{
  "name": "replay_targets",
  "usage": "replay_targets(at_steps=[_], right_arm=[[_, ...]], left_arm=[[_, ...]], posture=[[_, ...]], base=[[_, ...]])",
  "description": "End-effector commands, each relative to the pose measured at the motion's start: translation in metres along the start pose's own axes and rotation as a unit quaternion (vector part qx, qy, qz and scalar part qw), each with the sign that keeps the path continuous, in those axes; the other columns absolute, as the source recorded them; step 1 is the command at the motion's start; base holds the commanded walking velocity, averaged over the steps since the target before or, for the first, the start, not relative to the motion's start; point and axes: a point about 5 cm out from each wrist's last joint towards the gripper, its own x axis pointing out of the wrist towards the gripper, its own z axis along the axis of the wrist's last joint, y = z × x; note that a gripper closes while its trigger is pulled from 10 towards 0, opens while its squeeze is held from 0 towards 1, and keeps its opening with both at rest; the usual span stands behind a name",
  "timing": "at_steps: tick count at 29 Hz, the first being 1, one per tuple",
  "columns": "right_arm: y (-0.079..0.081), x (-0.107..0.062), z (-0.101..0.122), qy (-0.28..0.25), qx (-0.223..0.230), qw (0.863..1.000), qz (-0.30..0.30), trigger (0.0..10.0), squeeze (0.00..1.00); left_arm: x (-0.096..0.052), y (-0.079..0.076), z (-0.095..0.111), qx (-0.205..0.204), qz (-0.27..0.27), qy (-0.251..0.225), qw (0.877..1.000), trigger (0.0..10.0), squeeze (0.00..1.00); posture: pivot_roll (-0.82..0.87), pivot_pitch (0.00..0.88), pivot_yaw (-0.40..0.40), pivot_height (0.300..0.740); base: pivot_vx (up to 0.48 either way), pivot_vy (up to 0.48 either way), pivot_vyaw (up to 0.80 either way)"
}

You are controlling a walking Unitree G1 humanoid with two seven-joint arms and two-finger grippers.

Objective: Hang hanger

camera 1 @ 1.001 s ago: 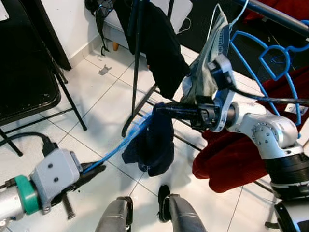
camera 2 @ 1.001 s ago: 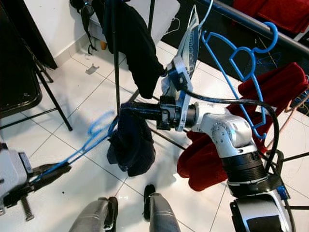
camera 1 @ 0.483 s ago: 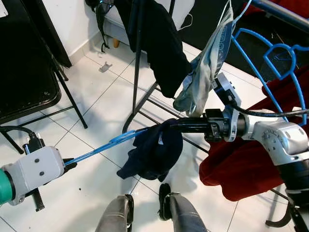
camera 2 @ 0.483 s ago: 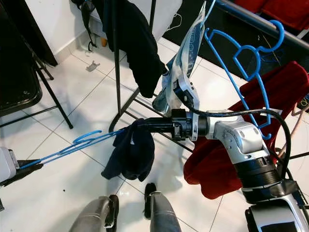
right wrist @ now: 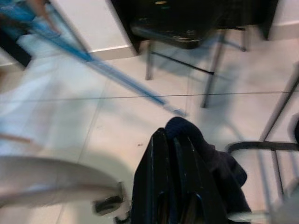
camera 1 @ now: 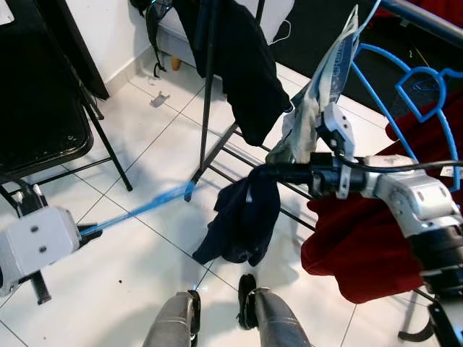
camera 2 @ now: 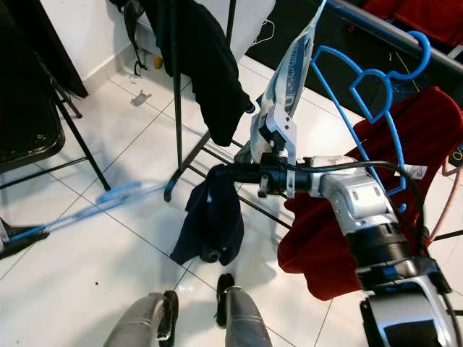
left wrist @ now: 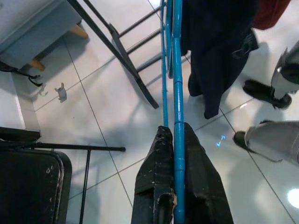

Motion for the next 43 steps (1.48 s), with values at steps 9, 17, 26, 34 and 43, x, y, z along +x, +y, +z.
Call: replay_targets(at_steps=[9,17,26,34,43], right_arm=[[-0.01,0.007,0.011,-0.048,-0.014,0.997,-0.05,0.0,0.0],[-0.01,0.01,0.018,-0.063,-0.014,0.997,-0.041,0.0,0.0],[0.009,0.012,0.045,-0.117,-0.009,0.992,0.043,0.0,0.0],[0.027,0.018,0.059,-0.153,0.006,0.984,0.093,0.0,0.0],[0.06,0.043,0.083,-0.229,0.045,0.962,0.142,0.0,0.0]], left_arm=[[0.009,-0.022,0.013,-0.037,-0.064,-0.051,0.996,10.0,0.0],[0.011,-0.027,0.012,-0.04,-0.073,-0.052,0.995,10.0,0.0],[0.03,-0.028,0.005,-0.032,-0.052,-0.058,0.996,10.0,0.0],[0.044,-0.03,0.007,-0.041,-0.048,-0.077,0.995,10.0,0.0],[0.067,-0.033,0.017,-0.027,-0.023,-0.1,0.994,10.0,0.0]], posture=[[0.07,0.243,0.002,0.74],[0.07,0.238,0.001,0.74],[0.05,0.234,0.0,0.74],[0.05,0.232,-0.006,0.74],[0.04,0.233,-0.006,0.74]], base=[[0.0,0.0,0.0],[0.0,0.0,0.0],[0.0,0.0,0.0],[0.0,0.0,0.0],[0.0,0.0,0.0]])
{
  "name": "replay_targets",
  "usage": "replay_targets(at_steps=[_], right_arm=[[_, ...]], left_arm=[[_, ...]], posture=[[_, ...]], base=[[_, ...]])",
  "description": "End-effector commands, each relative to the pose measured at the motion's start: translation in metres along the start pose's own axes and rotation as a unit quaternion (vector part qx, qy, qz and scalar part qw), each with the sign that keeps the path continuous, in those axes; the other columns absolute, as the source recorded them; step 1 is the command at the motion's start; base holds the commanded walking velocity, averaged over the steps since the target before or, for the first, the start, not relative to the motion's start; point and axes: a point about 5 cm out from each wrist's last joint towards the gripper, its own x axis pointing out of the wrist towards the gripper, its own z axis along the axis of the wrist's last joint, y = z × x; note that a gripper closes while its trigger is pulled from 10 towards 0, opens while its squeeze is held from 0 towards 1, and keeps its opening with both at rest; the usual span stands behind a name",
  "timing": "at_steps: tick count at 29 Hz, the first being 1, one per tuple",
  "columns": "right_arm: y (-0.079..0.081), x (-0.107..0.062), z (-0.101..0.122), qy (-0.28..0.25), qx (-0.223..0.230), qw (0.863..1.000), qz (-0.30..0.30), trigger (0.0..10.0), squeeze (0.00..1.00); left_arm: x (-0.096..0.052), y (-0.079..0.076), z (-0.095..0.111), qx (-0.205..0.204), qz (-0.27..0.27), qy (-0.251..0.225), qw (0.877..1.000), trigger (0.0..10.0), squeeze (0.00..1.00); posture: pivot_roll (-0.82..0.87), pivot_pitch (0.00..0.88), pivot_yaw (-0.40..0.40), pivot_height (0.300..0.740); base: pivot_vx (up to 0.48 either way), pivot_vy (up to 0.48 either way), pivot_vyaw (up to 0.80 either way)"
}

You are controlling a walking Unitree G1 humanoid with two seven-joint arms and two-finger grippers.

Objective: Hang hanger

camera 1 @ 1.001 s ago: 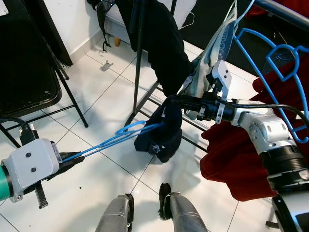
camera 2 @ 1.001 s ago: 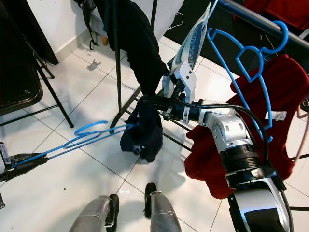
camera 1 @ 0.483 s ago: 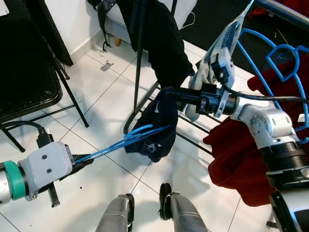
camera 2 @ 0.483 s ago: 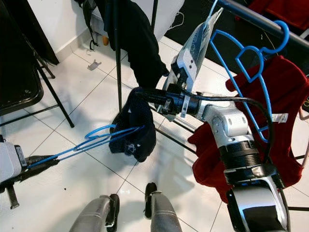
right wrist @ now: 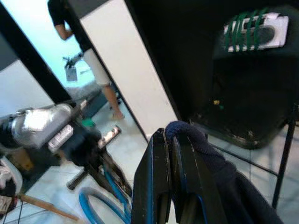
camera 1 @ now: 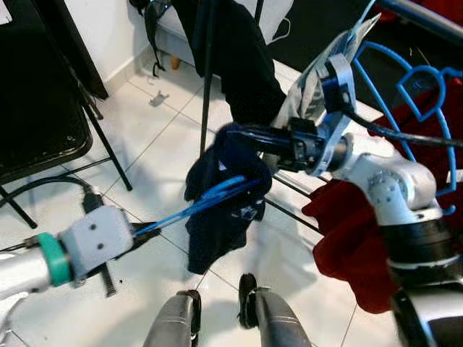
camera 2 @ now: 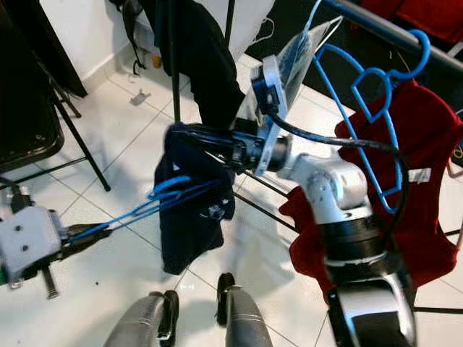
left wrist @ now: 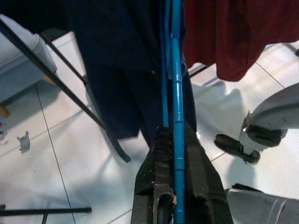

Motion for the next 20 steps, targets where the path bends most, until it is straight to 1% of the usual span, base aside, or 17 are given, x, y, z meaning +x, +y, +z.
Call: replay_targets(at_steps=[1,3,4,5,7,8,11,12,14,15,17,18,19,20], right_arm=[[0.009,0.008,0.005,-0.024,-0.003,1.0,0.01,0.0,0.0],[0.009,0.008,0.005,-0.024,-0.003,1.0,0.01,0.0,0.0],[0.008,0.008,0.003,-0.024,-0.006,1.0,-0.003,0.0,0.0],[0.008,0.008,0.003,-0.024,-0.006,1.0,-0.003,0.0,0.0],[-0.006,-0.008,-0.002,-0.006,-0.014,0.998,-0.063,0.0,0.0],[-0.011,-0.013,-0.003,-0.003,-0.015,0.996,-0.087,0.0,0.0],[-0.013,-0.016,-0.002,-0.002,-0.015,0.995,-0.101,0.0,0.0],[-0.013,-0.015,0.0,-0.009,-0.012,0.994,-0.106,0.0,0.0],[-0.012,-0.01,0.003,-0.025,-0.001,0.993,-0.118,0.0,0.0],[-0.012,-0.01,0.003,-0.025,-0.001,0.993,-0.118,0.0,0.0],[-0.009,-0.004,0.003,-0.04,0.012,0.99,-0.132,0.0,0.0],[-0.009,-0.004,0.003,-0.04,0.012,0.99,-0.132,0.0,0.0],[-0.007,-0.002,0.003,-0.045,0.015,0.99,-0.136,0.0,0.0],[-0.004,0.0,0.002,-0.054,0.023,0.989,-0.138,0.0,0.0]], left_arm=[[0.004,-0.003,-0.004,0.003,0.005,0.009,1.0,10.0,0.0],[0.004,-0.003,-0.004,0.003,0.005,0.009,1.0,10.0,0.0],[0.002,-0.002,-0.004,0.006,0.007,0.013,1.0,10.0,0.0],[0.002,-0.002,-0.004,0.006,0.007,0.013,1.0,10.0,0.0],[-0.009,-0.003,-0.005,0.007,-0.002,0.028,1.0,10.0,0.0],[-0.011,-0.002,-0.007,0.009,0.004,0.034,0.999,10.0,0.0],[-0.012,-0.002,-0.008,0.01,0.01,0.037,0.999,10.0,0.0],[-0.008,-0.001,-0.009,0.011,0.018,0.037,0.999,10.0,0.0],[0.003,0.001,-0.01,0.009,0.046,0.03,0.998,10.0,0.0],[0.003,0.001,-0.01,0.009,0.046,0.03,0.998,10.0,0.0],[0.015,0.006,-0.012,0.016,0.092,0.036,0.995,10.0,0.0],[0.015,0.006,-0.012,0.016,0.092,0.036,0.995,10.0,0.0],[0.018,0.008,-0.012,0.019,0.108,0.038,0.993,10.0,0.0],[0.021,0.008,-0.011,0.011,0.119,0.035,0.992,10.0,0.0]], posture=[[0.04,0.233,-0.006,0.74],[0.04,0.233,-0.006,0.74],[0.04,0.233,-0.006,0.74],[0.04,0.233,-0.006,0.74],[0.05,0.242,-0.009,0.74],[0.05,0.241,-0.012,0.74],[0.05,0.241,-0.012,0.74],[0.05,0.241,-0.013,0.74],[0.04,0.24,-0.012,0.74],[0.04,0.24,-0.012,0.74],[0.04,0.238,-0.007,0.74],[0.04,0.238,-0.007,0.74],[0.04,0.238,-0.007,0.74],[0.04,0.24,-0.004,0.74]], base=[[0.0,0.0,0.0],[0.0,0.0,0.0],[0.0,0.0,0.0],[0.0,0.0,0.0],[0.0,0.0,0.0],[0.0,0.0,0.0],[0.0,0.0,0.0],[0.0,0.0,0.0],[0.0,0.0,0.0],[0.0,0.0,0.0],[0.0,0.0,0.0],[0.0,0.0,0.0],[0.0,0.0,0.0],[0.0,0.0,0.0]])
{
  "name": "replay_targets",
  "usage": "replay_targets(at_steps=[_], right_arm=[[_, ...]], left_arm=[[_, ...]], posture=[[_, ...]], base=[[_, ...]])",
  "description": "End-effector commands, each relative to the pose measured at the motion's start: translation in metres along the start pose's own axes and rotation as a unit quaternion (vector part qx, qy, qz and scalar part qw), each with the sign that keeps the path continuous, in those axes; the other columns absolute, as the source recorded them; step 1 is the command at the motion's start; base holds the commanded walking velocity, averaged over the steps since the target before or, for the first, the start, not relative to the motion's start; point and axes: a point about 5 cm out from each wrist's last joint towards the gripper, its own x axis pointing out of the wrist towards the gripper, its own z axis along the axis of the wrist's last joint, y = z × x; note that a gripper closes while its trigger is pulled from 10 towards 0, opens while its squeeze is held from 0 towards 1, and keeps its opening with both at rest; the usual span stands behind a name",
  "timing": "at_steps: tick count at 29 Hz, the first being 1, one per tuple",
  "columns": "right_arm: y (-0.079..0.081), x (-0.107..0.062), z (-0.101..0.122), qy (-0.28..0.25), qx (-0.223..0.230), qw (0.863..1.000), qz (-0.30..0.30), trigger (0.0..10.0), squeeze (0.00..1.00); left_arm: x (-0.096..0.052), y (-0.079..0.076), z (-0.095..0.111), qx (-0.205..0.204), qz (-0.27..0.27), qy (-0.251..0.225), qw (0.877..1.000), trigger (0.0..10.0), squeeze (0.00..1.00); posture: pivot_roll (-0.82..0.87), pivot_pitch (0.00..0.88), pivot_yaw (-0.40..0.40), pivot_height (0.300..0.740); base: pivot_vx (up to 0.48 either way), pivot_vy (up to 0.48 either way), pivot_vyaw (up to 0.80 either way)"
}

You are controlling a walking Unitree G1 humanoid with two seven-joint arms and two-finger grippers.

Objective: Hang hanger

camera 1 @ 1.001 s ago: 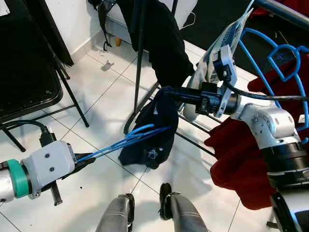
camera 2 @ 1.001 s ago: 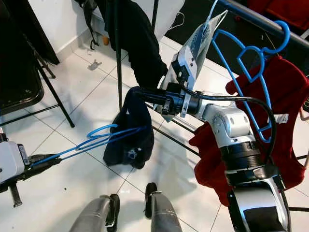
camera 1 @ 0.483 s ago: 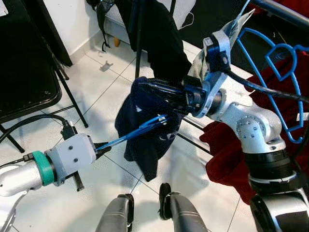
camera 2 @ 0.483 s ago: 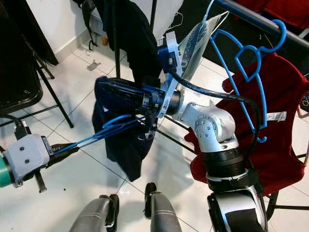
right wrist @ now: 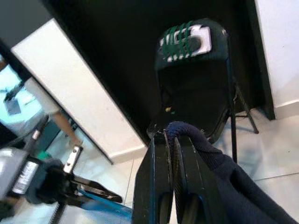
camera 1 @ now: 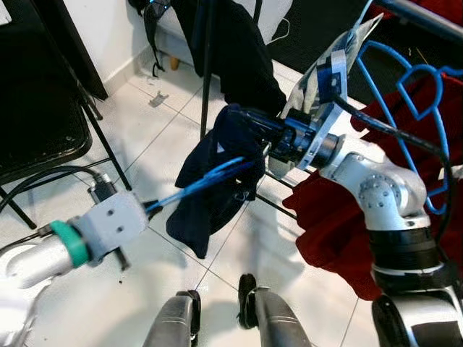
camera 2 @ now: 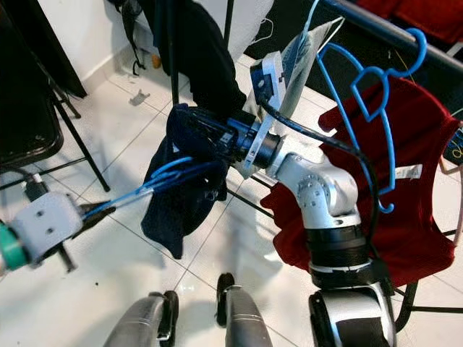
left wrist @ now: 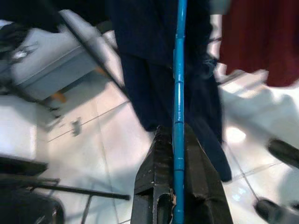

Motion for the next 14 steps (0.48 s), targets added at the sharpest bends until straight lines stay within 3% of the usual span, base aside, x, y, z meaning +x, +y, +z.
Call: replay_targets(at_steps=[1,9,14], right_arm=[[0.009,0.0,0.004,-0.022,0.007,1.0,0.011,0.0,0.0],[0.019,0.012,0.008,-0.05,0.026,0.998,0.01,0.0,0.0],[0.021,0.025,0.018,-0.098,0.066,0.993,-0.017,0.0,0.0]], left_arm=[[0.003,-0.007,-0.004,-0.013,-0.001,0.012,1.0,10.0,0.0],[0.007,-0.017,-0.005,-0.02,-0.017,0.017,0.999,10.0,0.0],[0.012,-0.022,-0.005,-0.029,-0.015,0.017,0.999,10.0,0.0]], posture=[[0.04,0.24,-0.002,0.74],[0.03,0.236,-0.001,0.74],[0.04,0.236,-0.001,0.74]], base=[[0.0,0.0,0.0],[0.0,0.0,0.0],[0.0,0.0,0.0]])
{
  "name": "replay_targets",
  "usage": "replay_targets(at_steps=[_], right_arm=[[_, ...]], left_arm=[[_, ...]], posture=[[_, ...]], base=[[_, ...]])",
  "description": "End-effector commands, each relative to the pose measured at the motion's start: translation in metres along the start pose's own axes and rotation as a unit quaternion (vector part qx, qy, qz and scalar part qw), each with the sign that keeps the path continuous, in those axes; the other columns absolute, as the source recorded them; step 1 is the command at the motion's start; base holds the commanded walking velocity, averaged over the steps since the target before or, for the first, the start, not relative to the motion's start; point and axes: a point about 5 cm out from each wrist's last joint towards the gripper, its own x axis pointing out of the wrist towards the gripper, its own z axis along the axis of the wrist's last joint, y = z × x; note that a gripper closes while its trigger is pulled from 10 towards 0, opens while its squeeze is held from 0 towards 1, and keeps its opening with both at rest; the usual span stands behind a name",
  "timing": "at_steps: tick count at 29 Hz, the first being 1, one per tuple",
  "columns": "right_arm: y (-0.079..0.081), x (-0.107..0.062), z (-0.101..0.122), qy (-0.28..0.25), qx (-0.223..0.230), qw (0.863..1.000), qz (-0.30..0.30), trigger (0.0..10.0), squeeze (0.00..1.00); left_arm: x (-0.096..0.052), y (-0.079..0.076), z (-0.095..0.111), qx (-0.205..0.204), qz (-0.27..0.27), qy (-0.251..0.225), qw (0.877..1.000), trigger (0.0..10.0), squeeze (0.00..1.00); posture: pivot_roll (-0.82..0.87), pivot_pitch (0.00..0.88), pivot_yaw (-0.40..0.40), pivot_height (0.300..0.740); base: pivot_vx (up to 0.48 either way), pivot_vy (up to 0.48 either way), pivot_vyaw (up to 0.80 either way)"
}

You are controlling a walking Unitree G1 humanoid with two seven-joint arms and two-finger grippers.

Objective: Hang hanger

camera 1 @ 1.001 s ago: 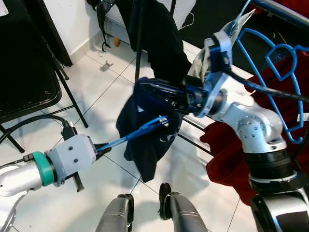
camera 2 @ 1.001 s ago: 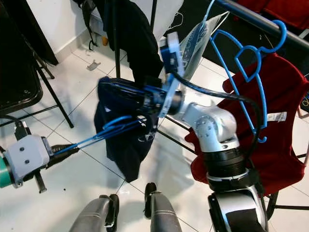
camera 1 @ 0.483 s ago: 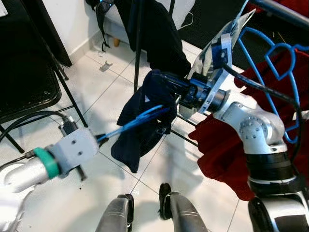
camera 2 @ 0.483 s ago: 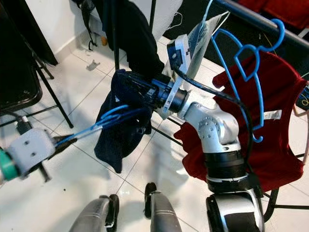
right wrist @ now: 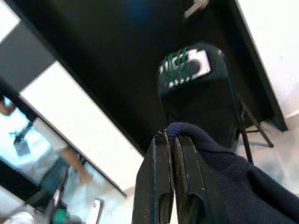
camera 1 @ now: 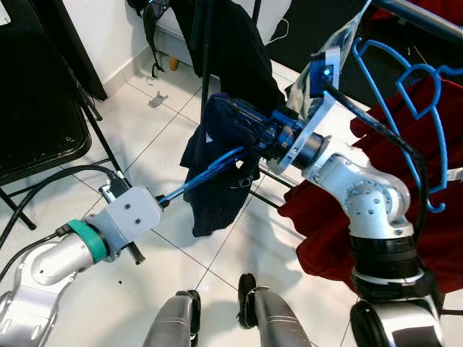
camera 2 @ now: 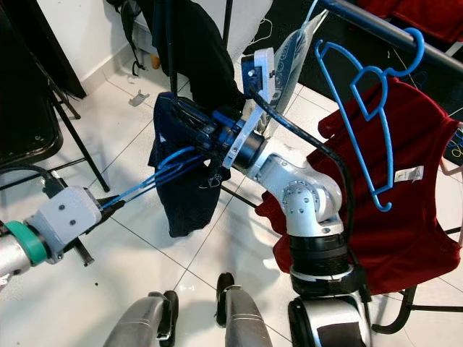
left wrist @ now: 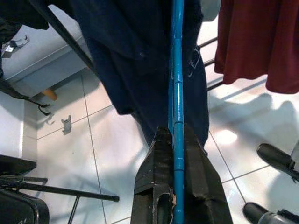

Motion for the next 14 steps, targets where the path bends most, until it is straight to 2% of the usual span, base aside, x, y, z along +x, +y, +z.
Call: replay_targets(at_steps=[1,3,5,7,8,9,11,12,14], right_arm=[[0.009,0.008,0.013,-0.048,0.025,0.999,0.002,0.0,0.0],[0.009,0.008,0.013,-0.048,0.025,0.999,0.002,0.0,0.0],[0.015,0.017,0.015,-0.081,0.071,0.994,-0.005,0.0,0.0],[0.015,0.017,0.015,-0.081,0.071,0.994,-0.005,0.0,0.0],[0.018,0.02,0.015,-0.091,0.09,0.992,-0.005,0.0,0.0],[0.018,0.02,0.015,-0.091,0.09,0.992,-0.005,0.0,0.0],[0.033,0.029,0.004,-0.076,0.114,0.99,0.022,0.0,0.0],[0.033,0.029,0.004,-0.076,0.114,0.99,0.022,0.0,0.0],[0.051,0.031,-0.022,-0.004,0.102,0.992,0.074,0.0,0.0]], left_arm=[[0.004,-0.007,-0.005,-0.012,0.0,0.013,1.0,10.0,0.0],[0.004,-0.007,-0.005,-0.012,0.0,0.013,1.0,10.0,0.0],[0.013,-0.006,-0.005,-0.021,0.023,0.01,0.999,10.0,0.0],[0.013,-0.006,-0.005,-0.021,0.023,0.01,0.999,10.0,0.0],[0.017,-0.005,-0.005,-0.025,0.036,0.007,0.999,10.0,0.0],[0.017,-0.005,-0.005,-0.025,0.036,0.007,0.999,10.0,0.0],[0.028,0.004,0.0,-0.051,0.096,-0.011,0.994,10.0,0.0],[0.028,0.004,0.0,-0.051,0.096,-0.011,0.994,10.0,0.0],[0.034,0.019,0.009,-0.09,0.18,-0.043,0.978,10.0,0.0]], posture=[[0.04,0.236,-0.001,0.74],[0.04,0.236,-0.001,0.74],[0.03,0.234,0.0,0.74],[0.03,0.234,0.0,0.74],[0.03,0.234,0.0,0.74],[0.03,0.234,0.0,0.74],[0.02,0.229,-0.001,0.74],[0.02,0.229,-0.001,0.74],[0.02,0.228,-0.007,0.74]], base=[[0.0,0.0,0.0],[0.0,0.0,0.0],[0.0,0.0,0.0],[0.0,0.0,0.0],[0.0,0.0,0.0],[0.0,0.0,0.0],[0.0,0.0,0.0],[0.0,0.0,0.0],[0.0,0.0,0.0]])
